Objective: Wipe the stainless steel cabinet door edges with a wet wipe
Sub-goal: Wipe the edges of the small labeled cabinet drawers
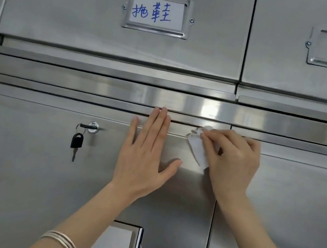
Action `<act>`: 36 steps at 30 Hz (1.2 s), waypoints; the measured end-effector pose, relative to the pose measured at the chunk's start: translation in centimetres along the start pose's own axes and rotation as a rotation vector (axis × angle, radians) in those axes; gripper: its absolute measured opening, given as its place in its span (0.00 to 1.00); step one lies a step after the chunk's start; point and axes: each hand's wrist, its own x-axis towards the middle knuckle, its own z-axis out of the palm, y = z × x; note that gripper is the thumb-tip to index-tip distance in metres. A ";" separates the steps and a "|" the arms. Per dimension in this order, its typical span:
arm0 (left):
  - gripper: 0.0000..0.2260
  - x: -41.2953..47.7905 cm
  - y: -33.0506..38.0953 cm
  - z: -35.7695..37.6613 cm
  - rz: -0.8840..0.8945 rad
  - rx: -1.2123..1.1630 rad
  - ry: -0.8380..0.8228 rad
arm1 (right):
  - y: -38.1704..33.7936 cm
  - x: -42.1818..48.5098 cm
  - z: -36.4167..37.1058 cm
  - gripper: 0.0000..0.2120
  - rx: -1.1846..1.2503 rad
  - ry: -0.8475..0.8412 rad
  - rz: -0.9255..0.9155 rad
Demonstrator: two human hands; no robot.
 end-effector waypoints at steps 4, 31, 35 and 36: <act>0.37 -0.1 0.1 0.2 -0.016 -0.025 0.014 | -2.8 0.8 1.8 0.08 -0.064 -0.049 -0.180; 0.30 -2.6 -10.6 -4.9 0.065 0.262 0.006 | -1.0 -0.8 1.2 0.04 0.089 -0.188 -0.232; 0.28 -4.1 -12.9 -4.5 0.107 0.028 0.030 | -5.1 -0.1 2.3 0.08 0.110 -0.184 -0.186; 0.29 -4.2 -13.0 -4.1 0.100 -0.027 0.043 | -6.8 0.1 2.9 0.11 0.127 -0.174 -0.170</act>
